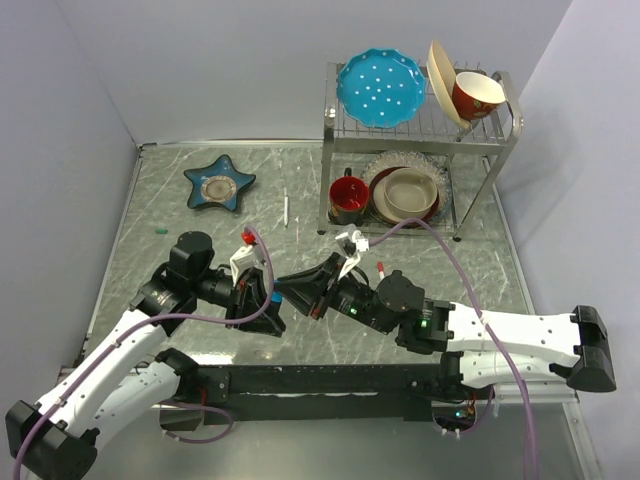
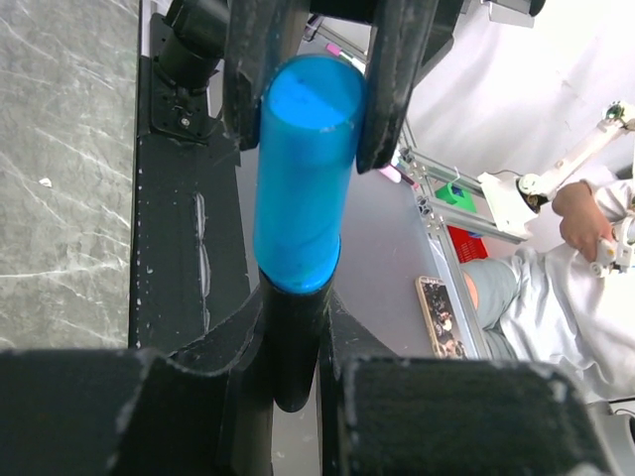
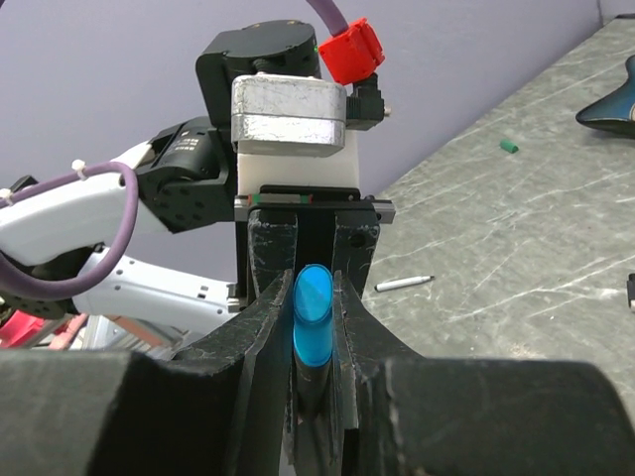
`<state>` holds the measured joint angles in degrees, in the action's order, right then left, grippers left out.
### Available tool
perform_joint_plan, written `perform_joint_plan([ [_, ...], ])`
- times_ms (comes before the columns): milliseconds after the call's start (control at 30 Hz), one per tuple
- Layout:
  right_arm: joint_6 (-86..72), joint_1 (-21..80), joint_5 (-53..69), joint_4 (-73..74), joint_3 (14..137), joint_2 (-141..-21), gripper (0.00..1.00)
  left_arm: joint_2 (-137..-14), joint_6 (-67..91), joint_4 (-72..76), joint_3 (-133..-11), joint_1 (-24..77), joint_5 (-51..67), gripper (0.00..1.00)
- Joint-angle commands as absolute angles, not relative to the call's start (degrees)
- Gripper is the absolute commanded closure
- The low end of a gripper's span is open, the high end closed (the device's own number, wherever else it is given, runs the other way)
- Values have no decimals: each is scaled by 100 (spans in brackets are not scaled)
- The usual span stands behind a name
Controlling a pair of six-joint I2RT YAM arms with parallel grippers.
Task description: Insert the pens into the pen caps
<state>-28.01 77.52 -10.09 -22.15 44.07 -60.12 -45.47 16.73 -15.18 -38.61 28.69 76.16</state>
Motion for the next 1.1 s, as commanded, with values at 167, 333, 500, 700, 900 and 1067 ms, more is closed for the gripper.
perform_joint_plan([
  [167, -3340, 8903, 3734, 388, 3841, -6284, 100, -4816, 1635, -289, -4421, 2364, 5502, 99],
  [333, -3489, 8903, 3929, 517, 4007, -6196, 100, -4791, 1380, -660, -4632, 2391, 5519, 99],
  [500, -3401, 8886, 2587, 1352, 4744, -6039, 100, -4536, 1757, -46, -4405, 2399, 5914, 99],
  [700, -3454, 8798, 793, 1329, 5589, -6099, 100, -4289, 1986, 369, -4166, 2417, 6046, 99],
  [900, -3358, 8561, 441, 1265, 6265, -6485, 94, -4333, 1793, 167, -4228, 2426, 6170, 99],
  [1067, -3200, 8499, -710, 1520, 6828, -6706, 85, -4280, 1811, 202, -4201, 2426, 6179, 99],
])
